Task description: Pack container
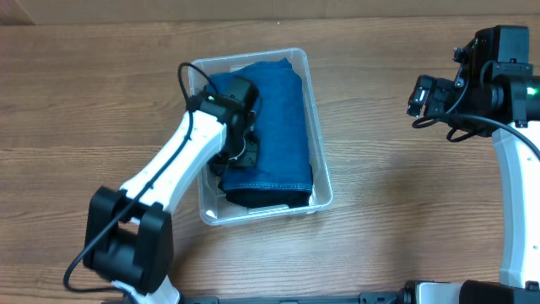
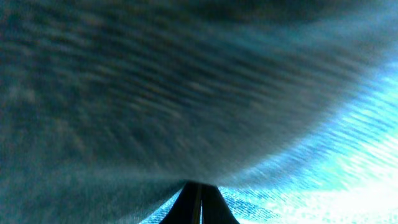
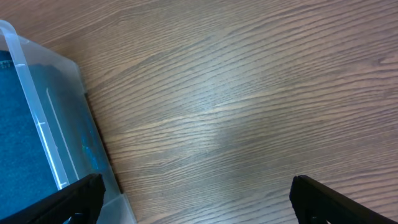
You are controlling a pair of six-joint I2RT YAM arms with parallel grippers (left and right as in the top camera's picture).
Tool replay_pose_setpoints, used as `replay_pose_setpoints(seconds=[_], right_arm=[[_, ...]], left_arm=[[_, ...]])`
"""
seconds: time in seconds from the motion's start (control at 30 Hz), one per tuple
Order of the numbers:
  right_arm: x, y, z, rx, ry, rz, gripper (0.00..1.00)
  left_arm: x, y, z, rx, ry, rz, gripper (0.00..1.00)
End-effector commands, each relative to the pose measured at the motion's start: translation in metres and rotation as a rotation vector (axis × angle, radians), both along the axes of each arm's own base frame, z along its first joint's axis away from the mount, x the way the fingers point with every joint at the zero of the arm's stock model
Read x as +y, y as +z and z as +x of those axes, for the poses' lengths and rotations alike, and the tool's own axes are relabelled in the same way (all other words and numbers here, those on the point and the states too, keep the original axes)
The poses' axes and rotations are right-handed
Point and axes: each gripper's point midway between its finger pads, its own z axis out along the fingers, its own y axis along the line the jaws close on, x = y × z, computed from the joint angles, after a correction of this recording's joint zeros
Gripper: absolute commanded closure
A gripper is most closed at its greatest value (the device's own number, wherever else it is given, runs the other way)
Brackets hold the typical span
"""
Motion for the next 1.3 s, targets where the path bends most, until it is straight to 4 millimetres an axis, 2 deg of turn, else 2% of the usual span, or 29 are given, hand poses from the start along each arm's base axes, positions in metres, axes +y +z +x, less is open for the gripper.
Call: replay_pose_setpoints(seconds=[0.0, 0.1, 0.17, 0.2, 0.23, 0.27, 0.3, 0.33, 0.37, 0.4, 0.47, 0.53, 0.63, 0.77, 0.83, 0.9, 0.97, 1.03, 1.07, 1.1, 1.13, 1.2, 1.27], right_arm=[[-0.001, 0.001, 0.0, -0.006, -0.003, 0.005, 0.0], [-0.001, 0.001, 0.0, -0.006, -0.003, 0.005, 0.0], [-0.001, 0.001, 0.0, -0.006, -0.002, 0.005, 0.0], [-0.001, 0.001, 0.0, -0.006, -0.002, 0.005, 0.0], [0.0, 0.002, 0.001, -0.009, -0.001, 0.006, 0.0], [0.007, 0.003, 0.003, -0.022, 0.054, 0.028, 0.0], [0.021, 0.006, 0.006, -0.045, 0.146, 0.067, 0.0], [0.037, 0.01, 0.01, -0.078, 0.243, 0.081, 0.0], [0.044, 0.012, 0.013, -0.092, 0.281, 0.069, 0.0], [0.055, 0.015, 0.017, -0.12, 0.342, 0.05, 0.0], [0.073, 0.018, 0.034, -0.177, 0.4, 0.0, 0.0], [0.091, 0.009, 0.055, -0.202, 0.438, -0.026, 0.0], [0.098, 0.001, 0.078, -0.235, 0.448, -0.023, 0.0], [0.095, 0.011, 0.07, -0.245, 0.411, -0.004, 0.0], [0.091, 0.031, 0.055, -0.275, 0.361, 0.01, 0.0], [0.081, 0.049, 0.036, -0.32, 0.316, -0.011, 0.0], [0.074, 0.059, 0.01, -0.378, 0.289, -0.025, 0.0], [0.07, 0.061, -0.021, -0.47, 0.266, -0.014, 0.0], [0.068, 0.058, -0.036, -0.51, 0.265, -0.014, 0.0], [0.065, 0.05, -0.06, -0.562, 0.248, -0.001, 0.0], [0.063, 0.042, -0.076, -0.581, 0.24, 0.007, 0.0], [0.059, 0.016, -0.107, -0.575, 0.225, 0.021, 0.0], [0.057, -0.003, -0.123, -0.545, 0.226, 0.02, 0.0]], left_arm=[[0.032, -0.064, -0.009, 0.203, 0.051, 0.037, 0.96], [0.026, -0.03, 0.008, 0.106, 0.018, 0.002, 0.96], [0.021, 0.02, 0.023, -0.019, 0.012, -0.04, 0.96], [0.021, 0.054, 0.029, -0.103, 0.013, -0.066, 0.96], [0.021, 0.079, 0.032, -0.168, 0.013, -0.082, 0.96], [0.028, 0.117, 0.035, -0.285, 0.021, -0.076, 0.8], [0.034, 0.137, 0.035, -0.35, 0.028, -0.064, 0.53], [0.044, 0.162, 0.033, -0.438, 0.045, -0.043, 0.19], [0.052, 0.172, 0.031, -0.477, 0.07, -0.023, 0.0], [0.064, 0.18, 0.03, -0.506, 0.12, 0.001, 0.0], [0.088, 0.182, 0.034, -0.512, 0.24, 0.029, 0.0], [0.12, 0.178, 0.044, -0.508, 0.37, 0.043, 0.0], [0.153, 0.17, 0.051, -0.484, 0.467, 0.059, 0.0], [0.162, 0.174, 0.041, -0.475, 0.455, 0.061, 0.0], [0.161, 0.19, 0.028, -0.52, 0.439, 0.055, 0.0], [0.156, 0.206, 0.008, -0.589, 0.427, 0.034, 0.0], [0.151, 0.213, -0.018, -0.677, 0.401, 0.01, 0.0], [0.151, 0.209, -0.051, -0.774, 0.382, -0.011, 0.0], [0.152, 0.205, -0.066, -0.823, 0.384, -0.024, 0.0], [0.153, 0.198, -0.084, -0.877, 0.407, -0.049, 0.0], [0.154, 0.193, -0.097, -0.908, 0.412, -0.06, 0.0], [0.155, 0.187, -0.11, -0.955, 0.413, -0.071, 0.0], [0.155, 0.177, -0.121, -0.934, 0.412, -0.067, 0.0]])
